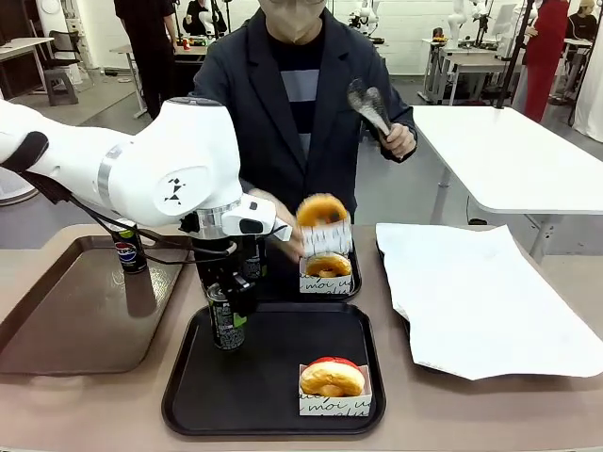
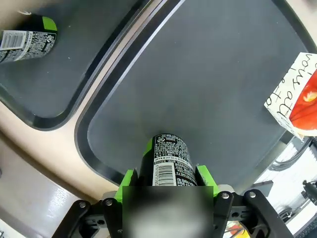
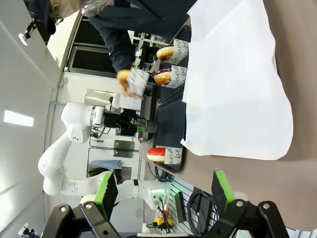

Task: Set up donuts and drinks on trays.
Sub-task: Pick up one Pepsi coke from the Handle tray and place it on the Flat Tray without a Pepsi coke.

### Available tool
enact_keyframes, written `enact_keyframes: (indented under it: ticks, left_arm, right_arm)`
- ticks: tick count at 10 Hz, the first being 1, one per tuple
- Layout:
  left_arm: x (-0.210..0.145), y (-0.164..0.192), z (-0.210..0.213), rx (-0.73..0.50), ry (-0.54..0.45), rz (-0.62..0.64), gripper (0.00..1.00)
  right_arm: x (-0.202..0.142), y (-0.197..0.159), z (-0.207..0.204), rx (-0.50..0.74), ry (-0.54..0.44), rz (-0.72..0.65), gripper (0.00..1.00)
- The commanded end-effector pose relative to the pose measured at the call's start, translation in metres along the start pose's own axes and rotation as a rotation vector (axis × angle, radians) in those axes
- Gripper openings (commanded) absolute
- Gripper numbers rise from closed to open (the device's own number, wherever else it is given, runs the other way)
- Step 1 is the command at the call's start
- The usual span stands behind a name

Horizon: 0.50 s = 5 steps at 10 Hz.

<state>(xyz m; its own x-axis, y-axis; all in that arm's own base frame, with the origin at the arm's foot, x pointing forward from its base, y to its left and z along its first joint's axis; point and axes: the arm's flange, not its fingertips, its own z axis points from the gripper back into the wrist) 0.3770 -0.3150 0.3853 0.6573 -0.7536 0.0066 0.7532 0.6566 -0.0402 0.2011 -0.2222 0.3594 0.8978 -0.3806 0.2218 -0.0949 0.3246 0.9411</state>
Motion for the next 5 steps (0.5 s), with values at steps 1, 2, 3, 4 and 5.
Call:
enact_keyframes:
  ticks: [1,2,3,4,5]
  left_arm:
    - [-0.013,-0.005,0.011,-0.001,-0.005,-0.009,0.6]
    - [-0.045,-0.008,0.042,-0.006,0.036,-0.01,0.6]
    - [-0.087,-0.011,0.077,0.006,0.011,-0.071,0.6]
    - [-0.13,-0.012,0.1,0.016,-0.012,-0.095,0.6]
    - [-0.155,-0.013,0.102,0.009,-0.024,-0.085,0.6]
  right_arm:
    - [-0.001,0.0,0.0,0.011,-0.005,0.014,1.0]
    - [-0.001,0.0,0.0,0.011,-0.005,0.014,1.0]
    - [-0.001,0.0,0.0,0.011,-0.005,0.014,1.0]
    - [-0.001,0.0,0.0,0.011,-0.005,0.014,1.0]
    - [-0.001,0.0,0.0,0.011,-0.005,0.014,1.0]
